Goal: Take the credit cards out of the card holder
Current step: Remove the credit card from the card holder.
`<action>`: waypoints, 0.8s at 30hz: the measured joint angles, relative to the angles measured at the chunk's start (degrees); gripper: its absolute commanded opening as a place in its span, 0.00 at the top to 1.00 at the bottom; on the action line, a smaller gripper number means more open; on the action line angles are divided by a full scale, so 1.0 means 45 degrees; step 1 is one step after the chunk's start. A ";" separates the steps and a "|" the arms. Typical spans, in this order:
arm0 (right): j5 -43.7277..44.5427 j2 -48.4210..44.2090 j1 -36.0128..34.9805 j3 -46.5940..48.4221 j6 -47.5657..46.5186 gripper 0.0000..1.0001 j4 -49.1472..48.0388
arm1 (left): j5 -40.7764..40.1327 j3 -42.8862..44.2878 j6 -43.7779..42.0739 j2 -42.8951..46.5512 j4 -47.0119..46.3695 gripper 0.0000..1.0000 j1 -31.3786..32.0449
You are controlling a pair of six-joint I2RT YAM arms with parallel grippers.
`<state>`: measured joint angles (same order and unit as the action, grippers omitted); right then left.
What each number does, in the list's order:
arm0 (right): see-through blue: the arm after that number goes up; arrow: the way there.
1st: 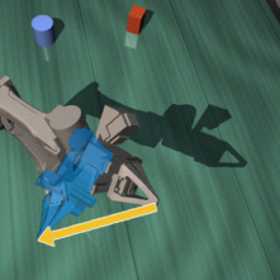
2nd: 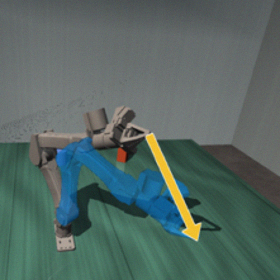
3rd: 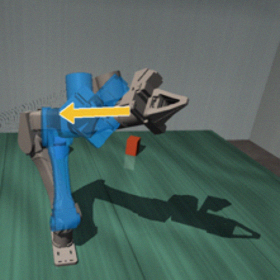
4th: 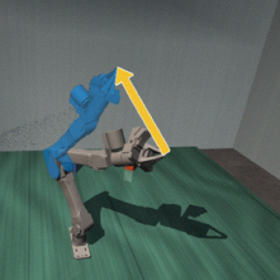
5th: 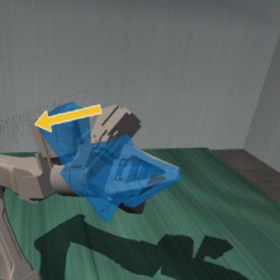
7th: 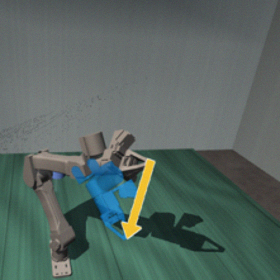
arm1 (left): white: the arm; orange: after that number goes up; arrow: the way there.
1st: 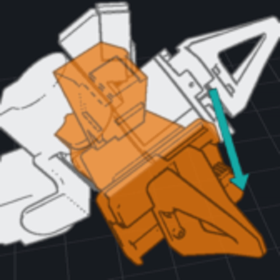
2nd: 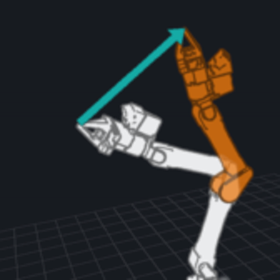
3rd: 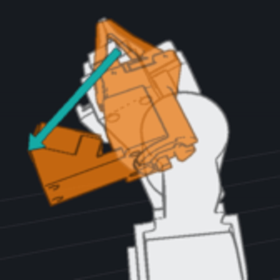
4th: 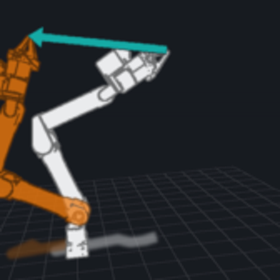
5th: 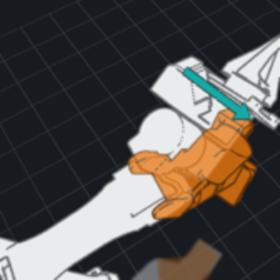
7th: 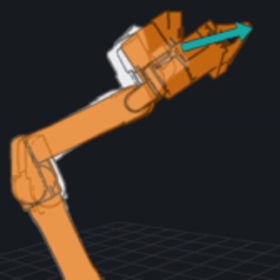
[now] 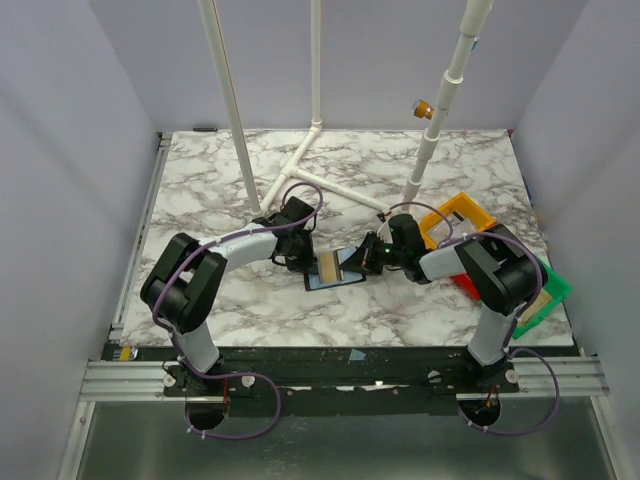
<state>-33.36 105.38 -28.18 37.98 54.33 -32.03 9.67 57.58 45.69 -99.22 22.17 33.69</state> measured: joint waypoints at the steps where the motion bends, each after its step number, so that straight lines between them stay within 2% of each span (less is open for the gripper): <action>1: 0.0102 -0.0058 0.0005 -0.0039 -0.0068 0.99 0.0058 | 0.0073 -0.0029 0.0000 0.0000 -0.0044 1.00 -0.0039; 24: 0.1302 -0.1744 0.0423 -0.0758 -0.0996 0.99 0.1525 | 0.0811 -0.0602 -0.0005 0.0185 -0.0840 1.00 -0.0418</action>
<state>-27.51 97.54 -26.28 34.57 49.84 -25.17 13.32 54.87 45.67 -98.39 18.39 31.81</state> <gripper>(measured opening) 0.008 0.008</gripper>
